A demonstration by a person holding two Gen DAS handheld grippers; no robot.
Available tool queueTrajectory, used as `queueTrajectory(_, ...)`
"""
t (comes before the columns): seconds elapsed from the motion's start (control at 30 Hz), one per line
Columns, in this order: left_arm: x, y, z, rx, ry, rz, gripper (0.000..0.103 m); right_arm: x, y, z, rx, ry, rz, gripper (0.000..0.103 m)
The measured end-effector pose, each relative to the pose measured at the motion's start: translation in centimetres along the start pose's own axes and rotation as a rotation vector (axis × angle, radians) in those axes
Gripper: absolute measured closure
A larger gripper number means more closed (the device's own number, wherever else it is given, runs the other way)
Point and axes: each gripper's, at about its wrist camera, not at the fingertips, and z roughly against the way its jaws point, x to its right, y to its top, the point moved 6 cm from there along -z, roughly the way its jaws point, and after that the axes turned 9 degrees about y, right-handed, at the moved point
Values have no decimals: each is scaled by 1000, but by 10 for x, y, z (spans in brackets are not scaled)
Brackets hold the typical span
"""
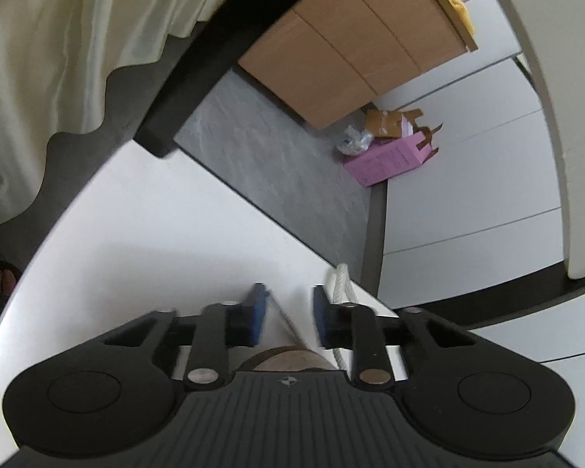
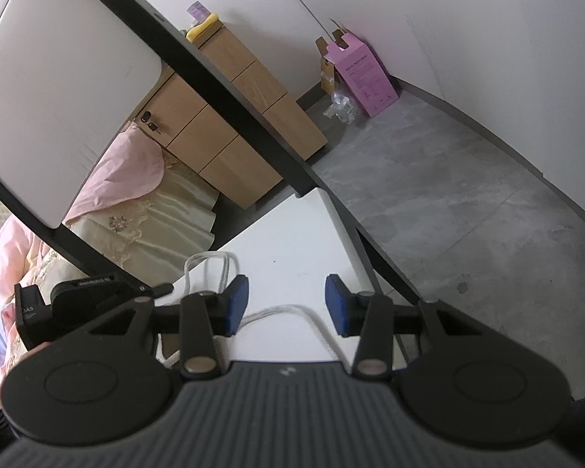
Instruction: Lace up shoes with both hands
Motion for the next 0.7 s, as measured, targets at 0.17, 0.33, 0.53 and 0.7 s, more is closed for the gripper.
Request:
queueTrajectory(0.17,5,-1,4,45,-13,-37,100,5,-1,10,-2,-41,30,58)
queueTrajectory(0.33,10,1,27,147,-36,-52,101,6,-18,18,-85,-119,158,58)
queueTrajectory(0.53,32,-4,74,311,-74,-157,101,1,-50,14,-194,-226,365,59)
queueTrajectory(0.7,43,-14,120,446,-90,-243,100,5,-59,11,-218,-252,410,68)
